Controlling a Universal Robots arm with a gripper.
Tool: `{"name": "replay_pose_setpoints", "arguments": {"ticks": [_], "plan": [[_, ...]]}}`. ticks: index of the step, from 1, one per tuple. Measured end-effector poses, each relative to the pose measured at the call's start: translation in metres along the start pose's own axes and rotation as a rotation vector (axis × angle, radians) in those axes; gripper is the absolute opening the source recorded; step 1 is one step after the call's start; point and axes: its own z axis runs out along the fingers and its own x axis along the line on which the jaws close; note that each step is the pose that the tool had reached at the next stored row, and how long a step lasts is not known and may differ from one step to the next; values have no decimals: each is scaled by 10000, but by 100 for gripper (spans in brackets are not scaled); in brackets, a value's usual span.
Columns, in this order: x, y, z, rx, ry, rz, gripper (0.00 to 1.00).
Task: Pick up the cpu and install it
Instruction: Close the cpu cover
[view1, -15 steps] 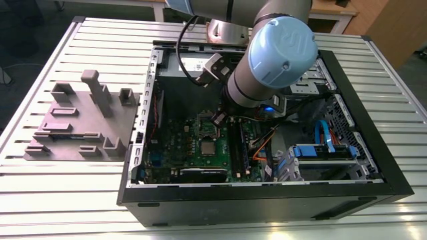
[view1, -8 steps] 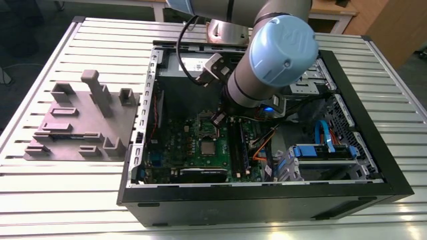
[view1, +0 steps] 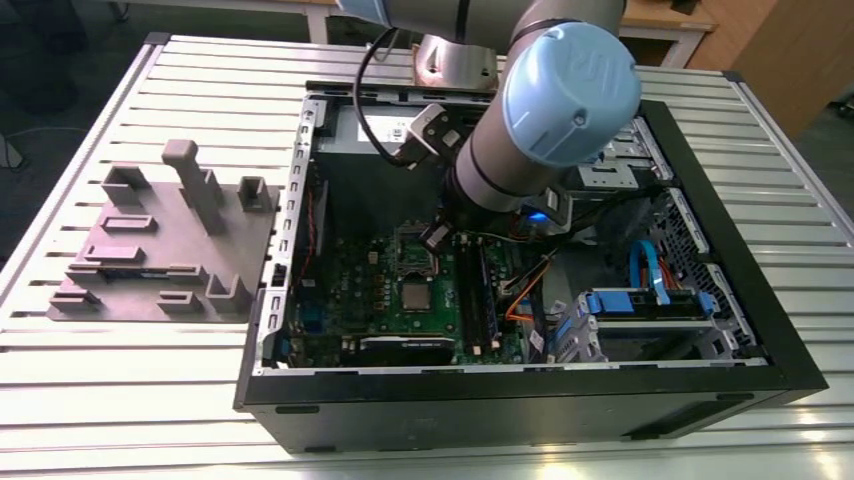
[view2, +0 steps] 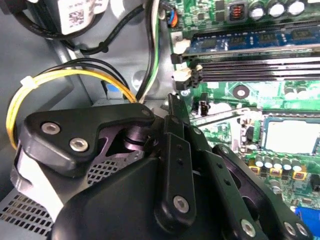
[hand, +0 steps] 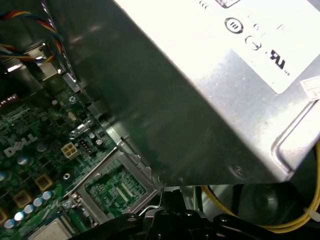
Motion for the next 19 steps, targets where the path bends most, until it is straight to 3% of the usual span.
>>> {"name": "replay_pose_setpoints", "arguments": {"ticks": [3, 5, 7, 19], "plan": [[0, 0, -2, 147, 244, 55, 11], [-1, 3, -8, 155, 322, 82, 11], [-3, 7, -15, 134, 344, 94, 11], [-30, 53, -146, 125, 348, 96, 11]]}}
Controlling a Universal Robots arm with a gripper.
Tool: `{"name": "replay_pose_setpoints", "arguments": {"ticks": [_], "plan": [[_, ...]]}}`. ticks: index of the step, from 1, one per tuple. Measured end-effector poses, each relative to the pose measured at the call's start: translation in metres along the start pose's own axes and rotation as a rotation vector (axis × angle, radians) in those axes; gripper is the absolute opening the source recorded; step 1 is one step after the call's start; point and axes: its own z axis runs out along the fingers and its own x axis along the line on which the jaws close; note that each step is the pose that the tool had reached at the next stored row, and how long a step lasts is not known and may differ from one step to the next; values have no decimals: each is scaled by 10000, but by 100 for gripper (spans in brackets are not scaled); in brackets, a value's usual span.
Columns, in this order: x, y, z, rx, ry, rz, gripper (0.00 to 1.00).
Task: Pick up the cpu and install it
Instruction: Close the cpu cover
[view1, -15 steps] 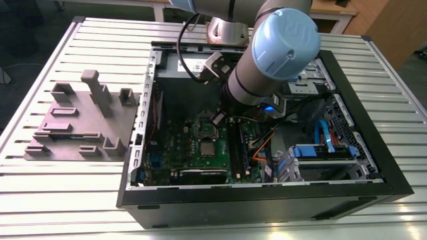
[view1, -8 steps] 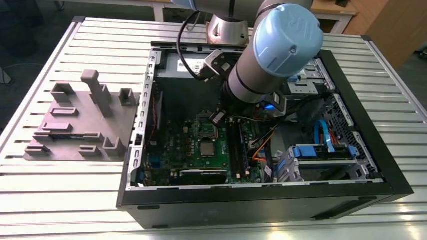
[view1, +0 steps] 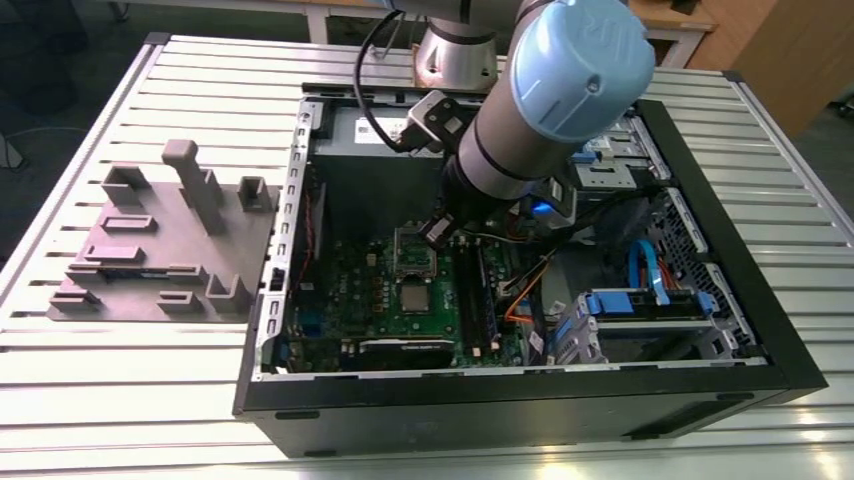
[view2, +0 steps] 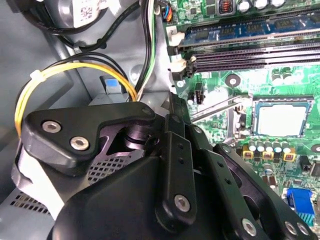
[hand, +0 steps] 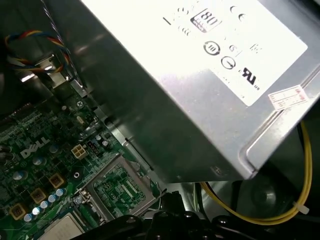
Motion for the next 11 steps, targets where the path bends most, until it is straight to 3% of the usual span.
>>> {"name": "replay_pose_setpoints", "arguments": {"ticks": [3, 11], "plan": [[-5, 9, -27, 1, 0, 0, 11], [-9, 18, -53, 63, 69, 13, 11]]}}
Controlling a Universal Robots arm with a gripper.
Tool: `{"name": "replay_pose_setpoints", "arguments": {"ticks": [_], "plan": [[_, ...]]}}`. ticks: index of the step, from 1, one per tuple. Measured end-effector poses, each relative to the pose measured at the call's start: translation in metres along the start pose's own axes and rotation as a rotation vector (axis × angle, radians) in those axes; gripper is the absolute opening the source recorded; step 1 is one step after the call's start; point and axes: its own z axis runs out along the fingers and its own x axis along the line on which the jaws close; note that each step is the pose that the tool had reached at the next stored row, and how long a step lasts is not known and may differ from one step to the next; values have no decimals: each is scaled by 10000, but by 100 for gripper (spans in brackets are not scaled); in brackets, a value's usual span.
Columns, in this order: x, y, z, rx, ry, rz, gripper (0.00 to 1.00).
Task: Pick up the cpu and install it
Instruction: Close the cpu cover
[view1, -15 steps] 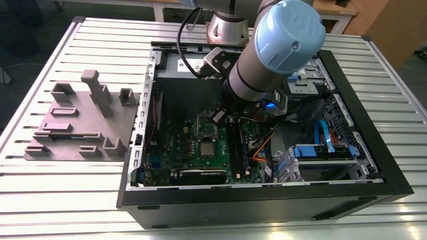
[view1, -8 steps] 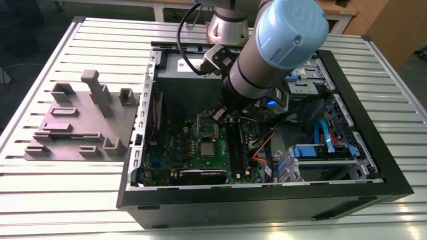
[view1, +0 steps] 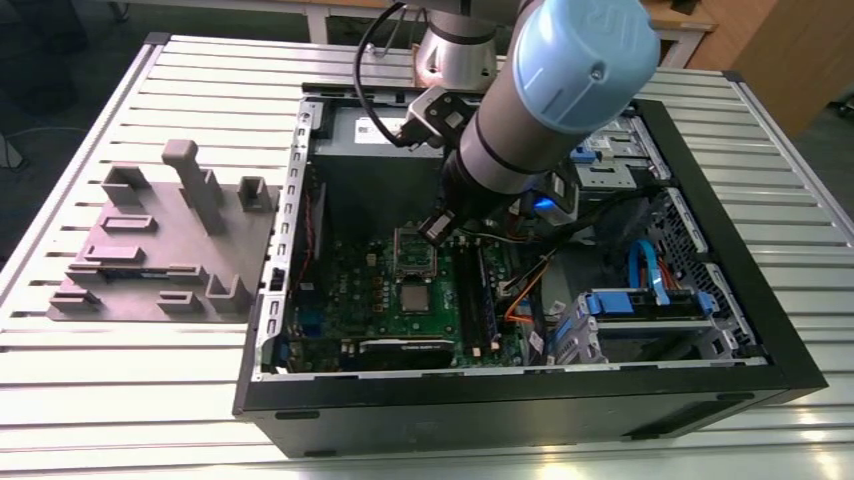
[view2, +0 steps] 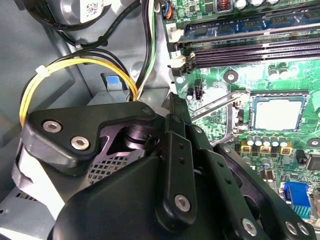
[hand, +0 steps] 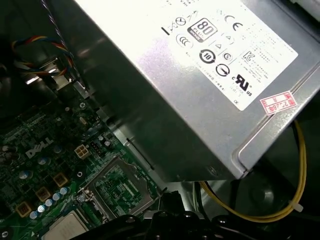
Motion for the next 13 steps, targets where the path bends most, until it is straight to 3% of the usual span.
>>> {"name": "replay_pose_setpoints", "arguments": {"ticks": [4, 13], "plan": [[0, 0, -1, 111, 123, 24, 11], [-5, 11, -35, 191, 212, 41, 11]]}}
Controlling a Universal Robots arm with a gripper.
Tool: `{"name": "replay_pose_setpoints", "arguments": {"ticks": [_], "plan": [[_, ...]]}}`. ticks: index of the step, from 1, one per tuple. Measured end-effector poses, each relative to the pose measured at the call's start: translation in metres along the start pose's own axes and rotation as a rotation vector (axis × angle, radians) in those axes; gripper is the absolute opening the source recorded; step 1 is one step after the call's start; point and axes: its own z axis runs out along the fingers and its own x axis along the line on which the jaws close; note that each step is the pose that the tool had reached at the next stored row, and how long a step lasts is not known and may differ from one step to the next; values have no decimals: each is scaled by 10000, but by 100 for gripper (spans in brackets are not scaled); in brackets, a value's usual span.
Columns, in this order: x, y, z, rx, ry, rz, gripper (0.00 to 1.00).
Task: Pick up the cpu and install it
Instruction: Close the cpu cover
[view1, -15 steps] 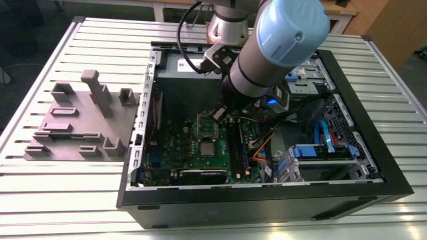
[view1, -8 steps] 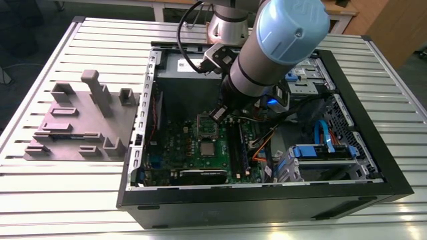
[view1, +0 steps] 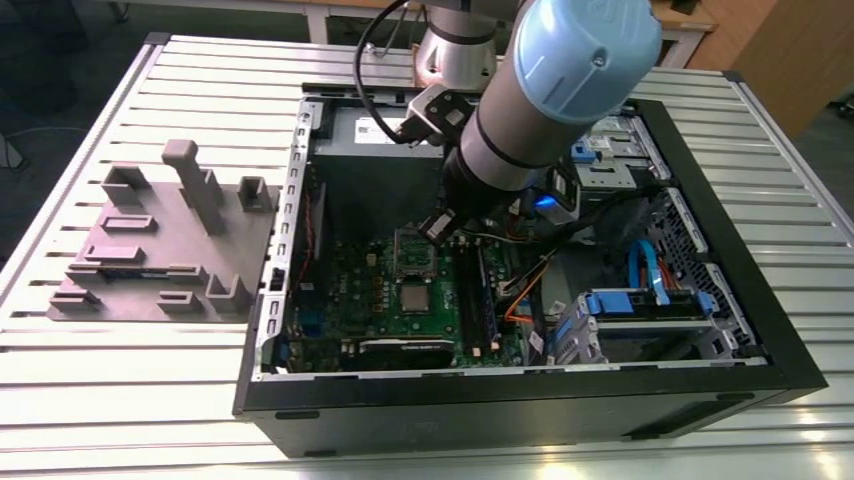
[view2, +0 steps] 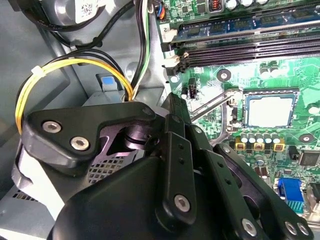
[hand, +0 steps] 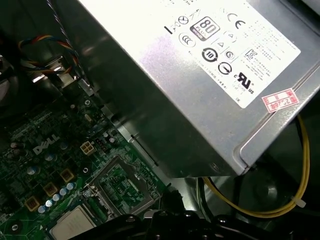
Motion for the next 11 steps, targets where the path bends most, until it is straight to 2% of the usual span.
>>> {"name": "replay_pose_setpoints", "arguments": {"ticks": [7, 11], "plan": [[-3, 8, -28, 123, 137, 26, 11], [-5, 13, -41, 144, 160, 31, 11]]}}
